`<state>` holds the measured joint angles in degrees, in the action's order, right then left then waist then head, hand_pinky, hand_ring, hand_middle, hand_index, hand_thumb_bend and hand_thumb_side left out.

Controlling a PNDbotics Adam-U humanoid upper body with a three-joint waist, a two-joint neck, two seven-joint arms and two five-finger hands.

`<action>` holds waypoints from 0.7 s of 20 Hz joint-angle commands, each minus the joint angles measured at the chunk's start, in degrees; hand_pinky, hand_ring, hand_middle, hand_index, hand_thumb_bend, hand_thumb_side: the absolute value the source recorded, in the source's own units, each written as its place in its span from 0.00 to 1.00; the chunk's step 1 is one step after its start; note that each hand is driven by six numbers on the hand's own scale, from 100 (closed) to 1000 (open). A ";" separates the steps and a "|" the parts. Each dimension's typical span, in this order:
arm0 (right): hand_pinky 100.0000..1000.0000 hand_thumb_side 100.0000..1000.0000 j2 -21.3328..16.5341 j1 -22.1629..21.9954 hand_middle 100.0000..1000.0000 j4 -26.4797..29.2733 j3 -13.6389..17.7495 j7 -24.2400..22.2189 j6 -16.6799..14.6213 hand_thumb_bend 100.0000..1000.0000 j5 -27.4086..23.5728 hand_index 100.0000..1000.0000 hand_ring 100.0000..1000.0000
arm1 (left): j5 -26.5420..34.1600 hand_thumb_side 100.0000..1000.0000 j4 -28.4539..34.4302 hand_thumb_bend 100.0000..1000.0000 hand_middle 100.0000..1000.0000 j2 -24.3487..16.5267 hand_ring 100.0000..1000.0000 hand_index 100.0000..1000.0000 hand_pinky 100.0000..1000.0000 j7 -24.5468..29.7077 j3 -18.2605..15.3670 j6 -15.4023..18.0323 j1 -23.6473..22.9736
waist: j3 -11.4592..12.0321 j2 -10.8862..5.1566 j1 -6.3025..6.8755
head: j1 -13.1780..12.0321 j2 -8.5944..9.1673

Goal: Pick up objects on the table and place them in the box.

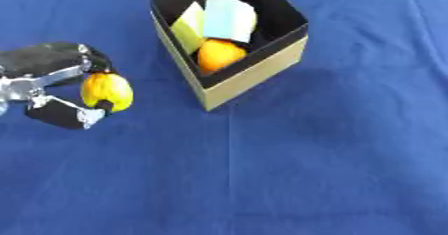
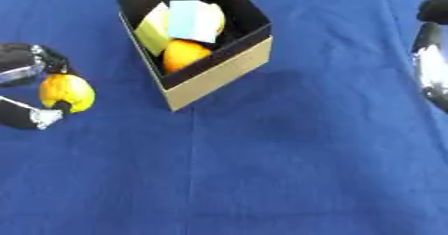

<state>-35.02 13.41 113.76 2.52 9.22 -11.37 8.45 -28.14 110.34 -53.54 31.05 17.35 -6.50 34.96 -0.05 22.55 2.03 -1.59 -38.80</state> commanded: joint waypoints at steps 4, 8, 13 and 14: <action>0.75 0.35 -2.26 1.00 0.63 0.83 0.45 -0.29 0.00 0.00 -0.07 0.71 0.68 | 4.57 0.15 -0.87 0.00 0.55 3.52 0.61 0.71 0.71 -0.07 -1.24 -2.38 12.14 | -0.44 -1.85 0.40 | -0.48 -0.08; 0.75 0.35 -2.60 1.71 0.63 0.83 0.04 -0.98 -0.11 0.00 -0.45 0.71 0.68 | 4.38 0.16 -8.76 0.00 0.55 9.90 0.62 0.71 0.71 -1.20 0.15 -1.84 20.41 | -1.34 -1.79 0.87 | -1.33 0.27; 0.75 0.35 -2.72 2.38 0.63 0.83 -0.18 -1.75 -0.12 0.00 -0.80 0.71 0.68 | 1.90 0.16 -17.21 0.00 0.55 14.33 0.62 0.71 0.71 -2.97 1.33 1.15 24.63 | -2.00 -1.63 1.09 | -1.91 0.58; 0.75 0.34 -2.72 2.59 0.63 0.83 -0.23 -1.78 -0.23 0.00 -0.87 0.70 0.68 | 1.62 0.16 -17.90 0.05 0.57 14.69 0.64 0.73 0.73 -3.02 1.54 1.39 24.89 | -2.21 -1.47 1.13 | -2.12 0.78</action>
<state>-36.02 15.45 113.76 2.02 7.66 -11.43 7.85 -25.96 93.26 -38.53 28.43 19.20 -5.86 58.49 -2.28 22.25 3.39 -3.46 -38.71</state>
